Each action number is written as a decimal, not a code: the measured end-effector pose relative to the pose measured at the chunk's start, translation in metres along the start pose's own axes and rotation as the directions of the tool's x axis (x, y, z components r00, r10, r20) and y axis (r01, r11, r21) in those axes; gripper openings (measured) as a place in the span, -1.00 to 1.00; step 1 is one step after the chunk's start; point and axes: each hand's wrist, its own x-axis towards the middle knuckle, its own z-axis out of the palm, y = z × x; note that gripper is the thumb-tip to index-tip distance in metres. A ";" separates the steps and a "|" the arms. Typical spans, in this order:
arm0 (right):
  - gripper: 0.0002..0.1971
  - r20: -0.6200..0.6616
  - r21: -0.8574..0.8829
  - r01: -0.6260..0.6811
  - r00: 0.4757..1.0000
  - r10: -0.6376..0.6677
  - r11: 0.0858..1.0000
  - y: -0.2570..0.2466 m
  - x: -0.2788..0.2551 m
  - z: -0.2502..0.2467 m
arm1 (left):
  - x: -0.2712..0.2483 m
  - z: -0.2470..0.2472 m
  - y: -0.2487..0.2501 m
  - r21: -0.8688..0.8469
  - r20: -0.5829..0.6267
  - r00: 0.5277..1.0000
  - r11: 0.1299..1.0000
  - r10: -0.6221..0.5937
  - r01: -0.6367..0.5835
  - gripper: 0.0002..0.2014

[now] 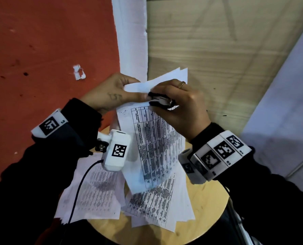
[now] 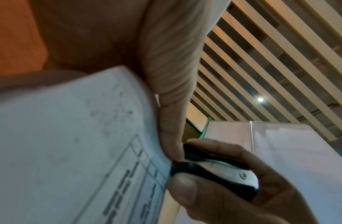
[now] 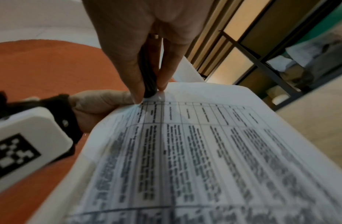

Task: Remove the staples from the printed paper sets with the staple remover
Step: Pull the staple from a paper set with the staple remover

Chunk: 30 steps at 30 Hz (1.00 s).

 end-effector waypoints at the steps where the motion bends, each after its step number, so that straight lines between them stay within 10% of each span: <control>1: -0.73 -0.004 0.041 -0.034 0.999 0.034 0.999 0.000 0.000 -0.001 | 0.000 0.000 0.000 -0.021 -0.002 1.000 1.000 0.000 0.000 -0.94; 17: -0.66 -0.083 0.274 -0.193 0.971 0.223 0.942 -0.002 0.002 -0.001 | 0.003 0.004 -0.005 0.076 -0.131 0.978 0.986 0.160 -0.151 -0.70; 23: -0.74 -0.113 0.074 -0.104 0.987 0.112 0.992 -0.001 0.002 0.004 | 0.006 0.012 -0.008 0.383 -0.248 0.892 0.884 0.378 -0.268 -0.59; 30: -0.81 -0.156 -0.141 -0.119 0.983 0.096 0.983 0.006 0.002 0.005 | 0.010 0.011 -0.017 0.522 -0.319 0.874 0.838 0.366 -0.160 -0.78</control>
